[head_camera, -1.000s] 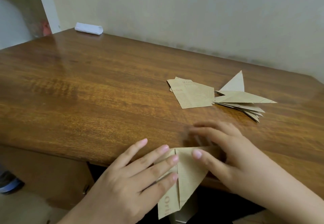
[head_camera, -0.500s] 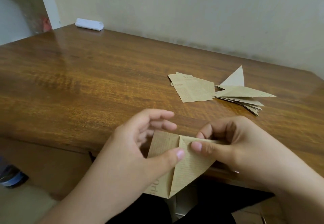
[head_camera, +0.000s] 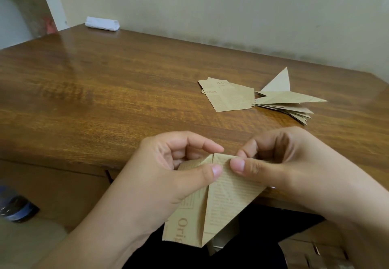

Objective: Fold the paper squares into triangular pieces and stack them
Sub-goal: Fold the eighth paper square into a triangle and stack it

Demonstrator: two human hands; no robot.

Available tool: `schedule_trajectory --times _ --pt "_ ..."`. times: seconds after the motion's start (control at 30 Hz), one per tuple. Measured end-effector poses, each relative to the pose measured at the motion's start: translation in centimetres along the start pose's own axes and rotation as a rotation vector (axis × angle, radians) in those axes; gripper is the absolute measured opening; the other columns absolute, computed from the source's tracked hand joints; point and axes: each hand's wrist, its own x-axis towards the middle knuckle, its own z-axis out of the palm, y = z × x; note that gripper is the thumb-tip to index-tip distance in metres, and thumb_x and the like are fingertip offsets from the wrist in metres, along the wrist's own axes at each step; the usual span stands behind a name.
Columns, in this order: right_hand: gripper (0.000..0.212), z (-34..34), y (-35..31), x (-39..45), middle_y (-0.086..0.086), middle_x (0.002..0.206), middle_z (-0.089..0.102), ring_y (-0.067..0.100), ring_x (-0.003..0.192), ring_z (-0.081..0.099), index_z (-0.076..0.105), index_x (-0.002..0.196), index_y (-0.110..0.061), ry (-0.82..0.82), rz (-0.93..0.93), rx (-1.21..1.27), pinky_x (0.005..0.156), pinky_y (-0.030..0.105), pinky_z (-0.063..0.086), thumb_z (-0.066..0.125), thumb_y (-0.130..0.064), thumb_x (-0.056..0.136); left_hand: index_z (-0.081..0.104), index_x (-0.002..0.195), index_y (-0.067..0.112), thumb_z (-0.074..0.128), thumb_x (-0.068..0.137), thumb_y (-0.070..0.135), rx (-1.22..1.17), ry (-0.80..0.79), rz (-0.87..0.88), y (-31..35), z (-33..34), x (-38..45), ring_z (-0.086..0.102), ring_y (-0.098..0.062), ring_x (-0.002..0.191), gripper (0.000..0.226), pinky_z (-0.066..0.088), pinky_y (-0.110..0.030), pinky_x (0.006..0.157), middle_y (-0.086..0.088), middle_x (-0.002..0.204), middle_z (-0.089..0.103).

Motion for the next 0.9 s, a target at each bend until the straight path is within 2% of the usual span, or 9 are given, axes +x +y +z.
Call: schedule_trajectory --times 0.1,0.23,0.4,0.63,0.77,0.9 --pt "0.031 0.07 -0.05 -0.18 -0.002 0.073 0.074 0.011 0.068 0.067 0.074 0.075 -0.028 -0.003 0.004 0.011 0.071 0.03 0.05 0.067 -0.053 0.058 0.075 0.076 0.02 0.074 0.058 0.01 0.009 -0.018 0.014 0.02 0.0 -0.06 0.065 -0.012 0.068 0.02 0.055 -0.025 0.066 0.0 0.07 0.068" --pt "0.031 0.05 -0.08 -0.25 -0.004 0.073 0.074 0.011 0.068 0.068 0.074 0.075 -0.029 0.003 0.0 0.005 0.071 0.03 0.052 0.067 -0.053 0.057 0.075 0.077 0.02 0.075 0.057 0.008 0.006 -0.04 0.0 0.12 0.06 -0.01 0.067 -0.015 0.069 0.024 0.056 -0.028 0.067 -0.003 0.075 0.07" --pt "0.034 -0.07 0.04 -0.4 -0.003 0.073 0.074 0.016 0.068 0.068 0.074 0.075 -0.03 0.008 -0.015 -0.017 0.071 0.034 0.053 0.066 -0.056 0.054 0.074 0.078 0.022 0.078 0.054 0.009 0.016 -0.036 0.019 0.35 0.12 0.32 0.065 -0.008 0.067 0.028 0.055 -0.02 0.064 -0.001 0.075 0.07" --pt "0.032 -0.06 0.08 -0.51 -0.008 0.068 0.071 0.001 0.059 0.06 0.073 0.074 -0.032 0.019 -0.023 -0.028 0.06 0.017 0.045 0.066 -0.056 0.055 0.074 0.073 0.022 0.073 0.056 0.008 0.048 -0.018 0.053 0.54 0.58 0.38 0.064 -0.008 0.062 0.022 0.053 -0.02 0.061 -0.002 0.07 0.07" --pt "0.033 -0.06 0.06 -0.61 -0.006 0.068 0.071 0.001 0.057 0.057 0.073 0.076 -0.031 0.036 -0.015 -0.037 0.057 0.016 0.043 0.066 -0.056 0.055 0.074 0.07 0.019 0.073 0.058 0.009 0.074 -0.025 0.059 0.43 0.51 0.38 0.064 -0.008 0.062 0.016 0.053 -0.02 0.06 0.0 0.067 0.069" --pt "0.026 0.17 -0.05 -0.52 -0.01 0.063 0.068 -0.003 0.052 0.052 0.072 0.072 -0.033 0.061 -0.011 -0.059 0.052 0.011 0.04 0.067 -0.053 0.057 0.074 0.071 0.017 0.073 0.06 0.011 0.139 -0.039 0.079 0.29 0.37 0.41 0.065 -0.011 0.063 0.012 0.054 -0.023 0.062 -0.001 0.068 0.07"
